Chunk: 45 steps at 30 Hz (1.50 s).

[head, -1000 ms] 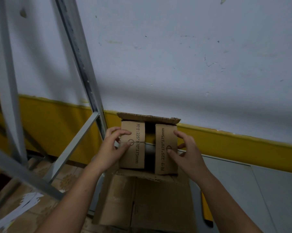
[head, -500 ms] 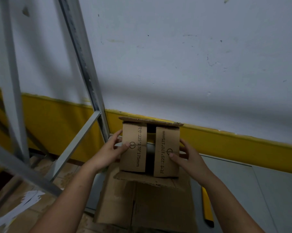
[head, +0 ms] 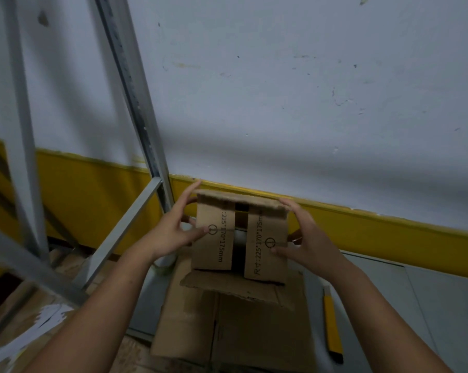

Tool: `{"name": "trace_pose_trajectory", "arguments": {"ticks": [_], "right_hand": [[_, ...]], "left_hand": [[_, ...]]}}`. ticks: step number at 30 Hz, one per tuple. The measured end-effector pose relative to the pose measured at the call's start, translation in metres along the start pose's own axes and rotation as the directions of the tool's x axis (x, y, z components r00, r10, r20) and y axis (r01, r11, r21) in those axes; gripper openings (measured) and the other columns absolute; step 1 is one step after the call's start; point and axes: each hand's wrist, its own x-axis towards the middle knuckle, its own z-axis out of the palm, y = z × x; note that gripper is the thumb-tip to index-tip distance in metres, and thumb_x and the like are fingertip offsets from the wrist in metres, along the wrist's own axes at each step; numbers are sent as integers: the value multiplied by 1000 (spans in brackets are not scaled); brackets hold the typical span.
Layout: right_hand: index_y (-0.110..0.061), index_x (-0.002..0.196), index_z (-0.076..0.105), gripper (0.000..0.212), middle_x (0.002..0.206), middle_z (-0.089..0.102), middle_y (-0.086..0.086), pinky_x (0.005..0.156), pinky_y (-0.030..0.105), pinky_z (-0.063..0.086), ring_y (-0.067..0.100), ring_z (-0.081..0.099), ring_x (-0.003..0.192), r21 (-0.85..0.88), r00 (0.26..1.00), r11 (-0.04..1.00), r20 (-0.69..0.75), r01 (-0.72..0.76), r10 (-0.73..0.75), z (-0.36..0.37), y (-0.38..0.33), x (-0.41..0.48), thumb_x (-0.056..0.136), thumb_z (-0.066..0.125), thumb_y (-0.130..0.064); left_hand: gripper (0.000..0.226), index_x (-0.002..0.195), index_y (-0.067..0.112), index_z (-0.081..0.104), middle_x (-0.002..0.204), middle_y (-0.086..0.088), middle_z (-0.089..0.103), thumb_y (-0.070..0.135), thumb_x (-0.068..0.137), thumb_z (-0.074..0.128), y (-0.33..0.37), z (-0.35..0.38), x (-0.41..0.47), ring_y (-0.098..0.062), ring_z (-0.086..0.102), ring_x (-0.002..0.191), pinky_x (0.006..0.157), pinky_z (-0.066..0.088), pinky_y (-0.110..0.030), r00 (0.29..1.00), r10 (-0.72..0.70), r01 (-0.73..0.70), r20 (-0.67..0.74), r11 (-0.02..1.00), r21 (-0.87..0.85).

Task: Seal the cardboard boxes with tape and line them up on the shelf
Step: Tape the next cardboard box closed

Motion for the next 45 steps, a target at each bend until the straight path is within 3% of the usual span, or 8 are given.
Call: {"name": "trace_pose_trajectory", "arguments": {"ticks": [4, 6, 13, 19, 26, 32, 37, 45], "right_hand": [[-55, 133, 49, 56, 151, 40, -17, 84, 29, 61, 15, 62, 119, -6, 998, 999, -26, 49, -49, 8, 12, -1, 88, 78, -40], [-56, 139, 49, 52, 160, 33, -16, 92, 34, 60, 15, 54, 134, 12, 999, 999, 3, 39, -39, 10, 15, -4, 94, 70, -44], [-66, 152, -5, 142, 166, -14, -31, 123, 44, 32, 4, 1, 157, 63, 902, 994, 427, -94, 58, 0, 1, -23, 52, 96, -63], [-62, 149, -24, 159, 160, -32, -30, 129, 47, 12, 4, -16, 155, -38, 854, 996, 513, -77, 86, -3, -3, -23, 47, 98, -63], [-66, 153, 12, 98, 165, 15, -31, 114, 38, 43, -1, 25, 150, 138, 980, 988, 196, -67, 39, 15, 7, -20, 81, 79, -60], [-55, 136, 47, 68, 144, 45, -22, 92, 41, 59, 4, 53, 129, 192, 992, 980, -104, -52, 73, 30, 18, -14, 83, 85, -37], [-48, 131, 48, 71, 142, 50, -18, 82, 36, 62, 6, 57, 122, 287, 966, 953, -206, -93, 156, 42, 21, -11, 76, 90, -30], [-45, 143, 44, 77, 143, 51, -22, 82, 32, 60, 2, 58, 120, 358, 949, 927, -238, -115, 209, 50, 19, -22, 81, 87, -31]], "left_hand": [[55, 141, 53, 52, 142, 18, 46, 24, 99, 73, -16, 1, 1, -7, 51, 127, 99, 59, -40, 995, 100, -97, -9, 984, 147], [50, 143, 50, 55, 144, 18, 46, 29, 101, 70, -24, 0, 1, 1, 48, 132, 110, 50, -37, 994, 108, -106, -5, 978, 178], [42, 146, 54, 52, 154, 15, 41, 47, 105, 52, -19, -6, -2, -5, 47, 137, 91, 60, -23, 997, 12, -14, 75, 1000, 25], [37, 142, 51, 58, 151, 17, 47, 46, 110, 40, -10, -5, 2, -1, 48, 135, 80, 53, -7, 999, -32, 32, 37, 999, 11], [43, 141, 58, 55, 156, 17, 42, 55, 111, 24, -10, -4, 2, -8, 42, 141, 91, 51, -29, 995, -95, 96, 42, 994, -42], [55, 145, 60, 51, 156, 18, 38, 74, 102, 20, -14, 8, -2, -10, 41, 142, 100, 57, -52, 996, -82, 83, 35, 995, -56], [52, 151, 60, 43, 159, 23, 28, 52, 101, 55, -23, 27, -3, -7, 33, 148, 110, 53, -40, 999, 0, 1, 40, 1000, -16], [41, 146, 51, 55, 152, 8, 42, 33, 109, 52, -39, 50, -4, -5, 45, 138, 93, 56, -16, 981, 51, -59, -186, 997, -40]]}}
